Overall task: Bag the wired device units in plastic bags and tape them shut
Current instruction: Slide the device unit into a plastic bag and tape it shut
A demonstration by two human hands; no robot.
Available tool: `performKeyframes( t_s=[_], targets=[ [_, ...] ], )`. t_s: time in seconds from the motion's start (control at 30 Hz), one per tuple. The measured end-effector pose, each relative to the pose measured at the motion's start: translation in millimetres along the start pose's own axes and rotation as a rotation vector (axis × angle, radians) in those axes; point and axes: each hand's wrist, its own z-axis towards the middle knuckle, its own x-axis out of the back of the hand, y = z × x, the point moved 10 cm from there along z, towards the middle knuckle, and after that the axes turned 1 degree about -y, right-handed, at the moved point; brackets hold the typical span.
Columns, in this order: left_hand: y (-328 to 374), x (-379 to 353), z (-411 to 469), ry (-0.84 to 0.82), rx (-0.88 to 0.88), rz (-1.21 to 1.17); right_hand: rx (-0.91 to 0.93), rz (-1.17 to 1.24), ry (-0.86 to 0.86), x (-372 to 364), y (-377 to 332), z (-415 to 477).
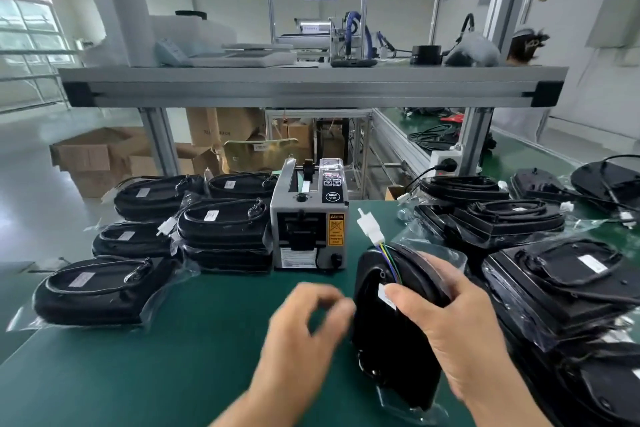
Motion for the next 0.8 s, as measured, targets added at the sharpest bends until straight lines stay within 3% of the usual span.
performKeyframes(
  t_s=[0.17, 0.3, 0.73, 0.8],
  targets=[
    [-85.9, 15.0, 68.5, 0.208, 0.666, -0.36, 0.028, -0.054, -0.067, -8.0, -3.6, -6.9],
    [-123.6, 5.3, 78.5, 0.287, 0.976, -0.565, 0.036, -0.06, -0.055, -6.2, -2.1, -12.2],
    [-112.8, 1.2, 90.8, 0.542, 0.968, -0.633, 0.049, -0.124, -0.08, -14.3, -1.2, -26.9],
    [-96.0, 1.8, 87.5, 0.473, 0.913, -0.661, 0.059, -0.134, -0.109, -15.5, -2.9, -29.8]
  ],
)
